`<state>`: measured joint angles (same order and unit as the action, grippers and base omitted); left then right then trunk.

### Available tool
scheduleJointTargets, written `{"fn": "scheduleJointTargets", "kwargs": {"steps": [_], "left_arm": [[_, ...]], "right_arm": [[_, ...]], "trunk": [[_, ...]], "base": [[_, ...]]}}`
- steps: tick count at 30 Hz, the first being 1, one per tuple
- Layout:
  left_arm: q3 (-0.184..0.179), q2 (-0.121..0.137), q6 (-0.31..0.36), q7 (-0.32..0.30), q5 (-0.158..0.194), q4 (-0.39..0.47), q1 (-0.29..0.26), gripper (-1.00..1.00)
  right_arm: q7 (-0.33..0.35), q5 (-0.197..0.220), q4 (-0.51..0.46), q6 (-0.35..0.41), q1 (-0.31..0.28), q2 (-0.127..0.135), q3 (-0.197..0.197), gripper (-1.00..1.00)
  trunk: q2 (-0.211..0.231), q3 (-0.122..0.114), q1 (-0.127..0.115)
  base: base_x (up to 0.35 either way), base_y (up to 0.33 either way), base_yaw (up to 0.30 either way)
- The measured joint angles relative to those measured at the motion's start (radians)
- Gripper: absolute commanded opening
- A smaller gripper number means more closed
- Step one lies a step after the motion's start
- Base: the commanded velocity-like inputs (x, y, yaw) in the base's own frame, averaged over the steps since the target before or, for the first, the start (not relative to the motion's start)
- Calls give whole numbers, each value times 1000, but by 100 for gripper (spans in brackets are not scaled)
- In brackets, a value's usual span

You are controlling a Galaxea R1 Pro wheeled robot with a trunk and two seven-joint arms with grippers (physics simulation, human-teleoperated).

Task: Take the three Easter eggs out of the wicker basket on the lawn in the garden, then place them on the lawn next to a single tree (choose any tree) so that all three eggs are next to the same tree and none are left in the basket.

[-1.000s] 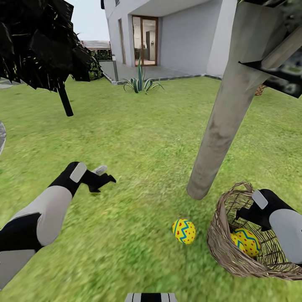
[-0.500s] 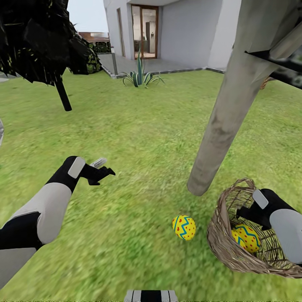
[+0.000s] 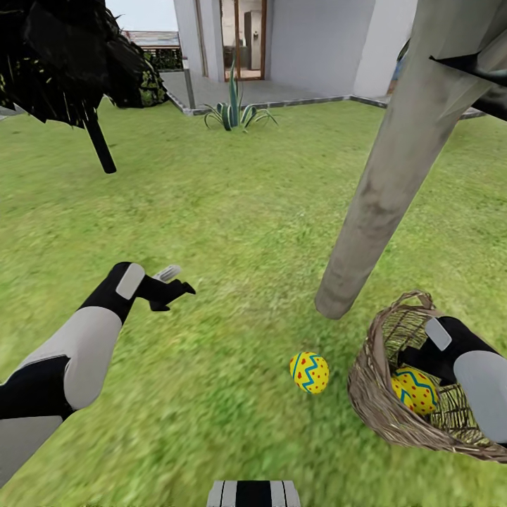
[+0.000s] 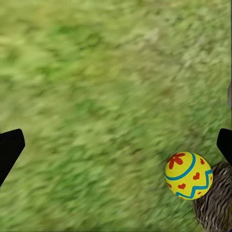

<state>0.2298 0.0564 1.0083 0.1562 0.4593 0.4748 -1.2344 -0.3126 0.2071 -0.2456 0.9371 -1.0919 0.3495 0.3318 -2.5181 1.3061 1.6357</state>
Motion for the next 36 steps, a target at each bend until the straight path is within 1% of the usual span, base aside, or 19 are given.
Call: {"fn": "scheduleJointTargets", "kwargs": {"steps": [4,7,8,12,28,36], "left_arm": [[0,-4,-1,0,0,0,0,100],[0,-5,-1,-1,0,0,0,100],[0,-5,-1,-1,0,0,0,100],[1,-4,-1,-1,1,0,0,100],[2,2,2,-2,1,0,0,100],[1,-2,3,-2,0,1,0,100]], "right_arm": [[27,1,0,-2,0,1,0,100],[93,-1,-2,-2,0,8,-1,100],[127,-2,-1,-2,0,18,-1,100],[163,-2,-1,-3,0,28,-1,100],[172,0,3,-4,0,33,0,100],[174,1,3,-5,0,33,0,100]], "trunk": [[0,0,0],[0,0,0],[0,0,0],[0,0,0],[0,0,0],[-2,31,4]], "base": [[0,0,0],[0,0,0],[0,0,0],[0,0,0],[0,0,0],[0,0,0]]}}
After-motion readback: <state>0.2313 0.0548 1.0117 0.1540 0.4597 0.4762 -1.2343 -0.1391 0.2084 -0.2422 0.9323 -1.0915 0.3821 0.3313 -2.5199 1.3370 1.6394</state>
